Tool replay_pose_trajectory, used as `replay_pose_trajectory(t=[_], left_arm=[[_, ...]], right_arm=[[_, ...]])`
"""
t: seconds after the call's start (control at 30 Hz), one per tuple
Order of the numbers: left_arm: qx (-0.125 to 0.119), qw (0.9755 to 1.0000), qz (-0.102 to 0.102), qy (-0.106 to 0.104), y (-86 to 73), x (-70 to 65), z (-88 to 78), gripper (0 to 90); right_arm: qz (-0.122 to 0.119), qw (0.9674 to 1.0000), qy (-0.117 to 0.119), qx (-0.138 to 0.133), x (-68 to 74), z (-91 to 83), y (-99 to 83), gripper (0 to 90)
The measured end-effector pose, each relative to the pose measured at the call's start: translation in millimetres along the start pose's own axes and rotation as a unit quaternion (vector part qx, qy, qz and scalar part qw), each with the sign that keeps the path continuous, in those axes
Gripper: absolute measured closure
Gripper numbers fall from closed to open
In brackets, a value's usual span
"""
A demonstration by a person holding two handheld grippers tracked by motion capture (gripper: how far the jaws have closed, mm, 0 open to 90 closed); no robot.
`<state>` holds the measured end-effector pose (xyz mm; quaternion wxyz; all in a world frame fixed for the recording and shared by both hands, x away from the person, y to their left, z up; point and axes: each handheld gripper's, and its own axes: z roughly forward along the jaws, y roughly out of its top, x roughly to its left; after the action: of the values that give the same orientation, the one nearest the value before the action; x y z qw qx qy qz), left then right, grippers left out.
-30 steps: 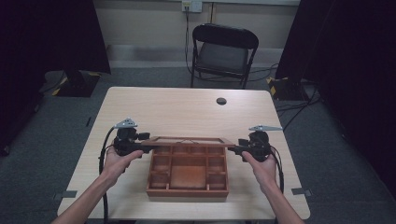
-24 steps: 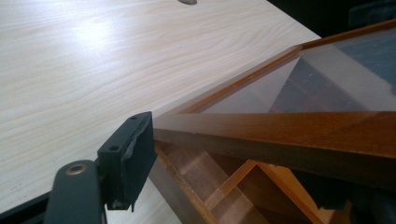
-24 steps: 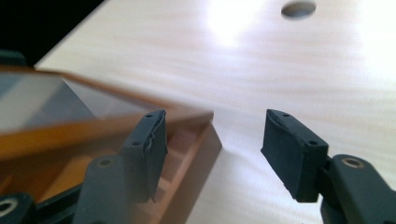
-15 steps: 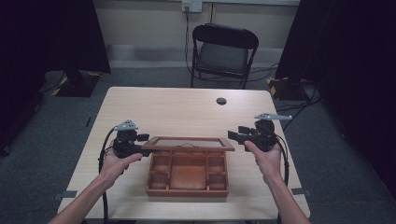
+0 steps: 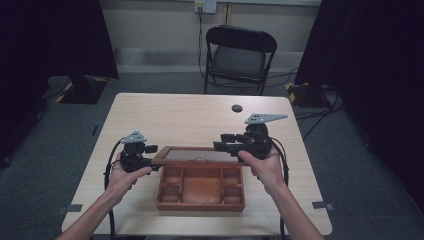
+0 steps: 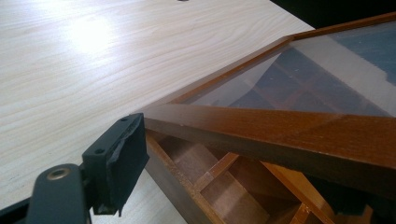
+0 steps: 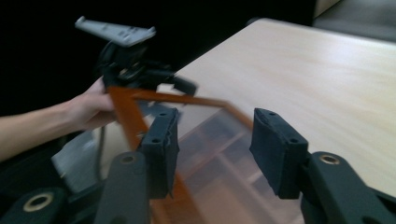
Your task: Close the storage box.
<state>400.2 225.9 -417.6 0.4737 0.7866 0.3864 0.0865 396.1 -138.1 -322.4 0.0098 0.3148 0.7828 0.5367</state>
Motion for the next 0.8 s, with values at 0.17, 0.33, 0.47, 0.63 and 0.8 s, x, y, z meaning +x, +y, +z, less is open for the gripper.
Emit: replay_pose_trajectory(t=[0.17, 0.33, 0.47, 0.63, 0.8], left_arm=[[0.000, 1.0000, -0.001, 0.001, -2.1, -0.2, 0.1, 18.8], [0.013, 0.9999, 0.004, 0.001, -6.2, 1.9, -1.5, 18.3], [0.014, 0.9999, 0.002, -0.001, -8.7, 2.7, -1.6, 18.3], [0.018, 0.9998, 0.001, -0.003, -11.6, 2.6, -0.3, 18.3], [0.020, 0.9998, -0.001, -0.006, -12.7, 3.1, 0.9, 18.4]], right_arm=[[-0.020, 0.9981, 0.040, 0.043, 13.1, 14.5, 3.2, 60.8], [-0.028, 0.9953, 0.056, 0.074, 19.5, 25.2, 1.1, 66.7], [-0.034, 0.9927, 0.068, 0.094, 23.1, 33.2, -2.7, 70.3], [-0.034, 0.9902, 0.079, 0.110, 24.4, 40.4, -6.6, 75.8], [-0.032, 0.9877, 0.085, 0.127, 25.6, 44.2, -8.7, 77.5]])
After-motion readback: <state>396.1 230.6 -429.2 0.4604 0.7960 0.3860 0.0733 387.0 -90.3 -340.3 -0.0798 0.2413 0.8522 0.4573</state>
